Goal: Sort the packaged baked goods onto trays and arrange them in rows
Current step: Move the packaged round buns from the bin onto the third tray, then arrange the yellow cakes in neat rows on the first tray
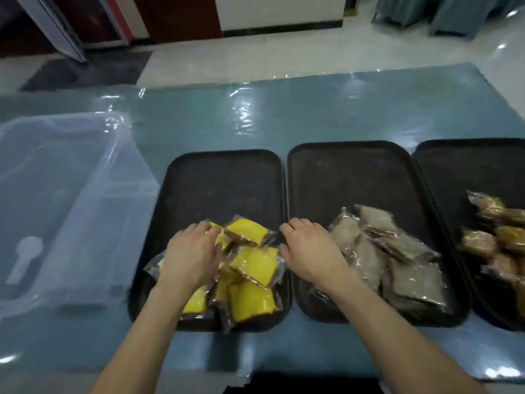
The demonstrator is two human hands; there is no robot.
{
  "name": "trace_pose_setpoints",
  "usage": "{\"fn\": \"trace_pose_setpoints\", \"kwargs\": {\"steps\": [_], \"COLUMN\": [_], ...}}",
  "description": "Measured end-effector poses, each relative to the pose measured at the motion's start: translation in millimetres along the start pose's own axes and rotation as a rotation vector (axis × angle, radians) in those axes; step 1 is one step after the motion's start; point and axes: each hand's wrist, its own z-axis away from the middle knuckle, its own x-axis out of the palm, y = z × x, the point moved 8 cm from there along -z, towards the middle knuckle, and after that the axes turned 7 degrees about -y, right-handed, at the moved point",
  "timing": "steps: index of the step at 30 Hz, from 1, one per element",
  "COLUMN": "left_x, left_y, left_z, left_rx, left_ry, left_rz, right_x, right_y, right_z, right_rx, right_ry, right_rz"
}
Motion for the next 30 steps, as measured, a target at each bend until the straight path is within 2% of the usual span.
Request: {"fn": "trace_pose_setpoints", "kwargs": {"steps": [3,7,11,14,20,24,27,30], "left_x": [26.8,61.7,89.6,110.7,125.7,130.5,131.3,119.2], "left_y": [-60.4,-96.3,-108.7,-109.7,-108.5,-110.8,-115.1,-112.6], "left_z": [-0.5,-14.4,-36.4,-46.6,-52.7,-58.7,-65.4,-78.8], "left_rx": [-0.037,-0.039,-0.078,-0.092,-0.062,-0.055,-0.057,-0.062], "left_ry": [-0.052,-0.128,-0.198,-0.326,-0.363,-0.395,-0.376,-0.228], "left_rz": [0.008,0.061,0.261,0.430,0.449,0.477,0.477,0.452], "right_x": [19.7,57.2,85.5,107.1,127.2,135.3,130.7,118.5], "right_y": [-41.2,-54.8,-36.0,-20.9,-3.0,-6.6,1.0,30.7], "right_z": [-27.7,-55.6,-86.6,-108.8,-138.3,-144.9,-153.4,-157.6], "right_rx": [0.013,0.084,0.231,0.323,0.499,0.470,0.478,0.655], "right_ry": [-0.041,-0.173,-0.188,-0.291,-0.543,-0.700,-0.581,-0.204], "right_rz": [-0.031,-0.100,-0.261,-0.385,-0.552,-0.600,-0.801,-1.163]}}
